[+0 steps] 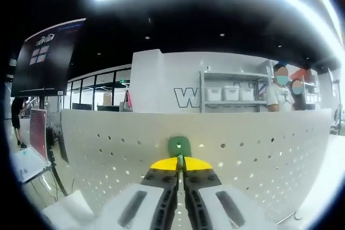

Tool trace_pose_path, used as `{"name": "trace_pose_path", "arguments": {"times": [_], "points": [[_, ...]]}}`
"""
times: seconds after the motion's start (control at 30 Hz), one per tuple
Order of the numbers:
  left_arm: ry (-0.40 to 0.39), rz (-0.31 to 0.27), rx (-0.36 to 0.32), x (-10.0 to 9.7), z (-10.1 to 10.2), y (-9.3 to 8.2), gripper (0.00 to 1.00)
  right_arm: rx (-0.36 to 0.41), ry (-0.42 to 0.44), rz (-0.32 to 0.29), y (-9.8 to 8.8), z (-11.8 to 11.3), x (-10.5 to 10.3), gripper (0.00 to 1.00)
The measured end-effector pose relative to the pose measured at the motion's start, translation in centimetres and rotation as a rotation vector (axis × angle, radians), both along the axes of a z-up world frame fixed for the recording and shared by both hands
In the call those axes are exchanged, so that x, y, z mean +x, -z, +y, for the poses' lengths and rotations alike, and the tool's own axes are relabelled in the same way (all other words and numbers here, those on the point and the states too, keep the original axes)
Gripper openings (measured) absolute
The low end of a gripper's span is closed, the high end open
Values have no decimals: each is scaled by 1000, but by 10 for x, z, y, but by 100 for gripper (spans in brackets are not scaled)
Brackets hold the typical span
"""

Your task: Insert the hook assembly into the mounting plate slot until the hook locks in place.

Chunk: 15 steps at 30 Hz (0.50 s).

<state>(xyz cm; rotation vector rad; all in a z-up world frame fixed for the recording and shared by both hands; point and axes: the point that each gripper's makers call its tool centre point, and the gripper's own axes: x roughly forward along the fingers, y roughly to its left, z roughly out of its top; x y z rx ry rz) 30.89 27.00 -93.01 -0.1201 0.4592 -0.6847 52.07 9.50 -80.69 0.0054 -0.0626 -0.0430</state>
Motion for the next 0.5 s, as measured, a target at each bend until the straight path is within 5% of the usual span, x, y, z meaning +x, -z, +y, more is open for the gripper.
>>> {"name": "trace_pose_path", "arguments": {"times": [0.5], "points": [[-2, 16, 4, 2, 2, 6, 93, 57, 0, -65, -1, -1, -1, 0]]}}
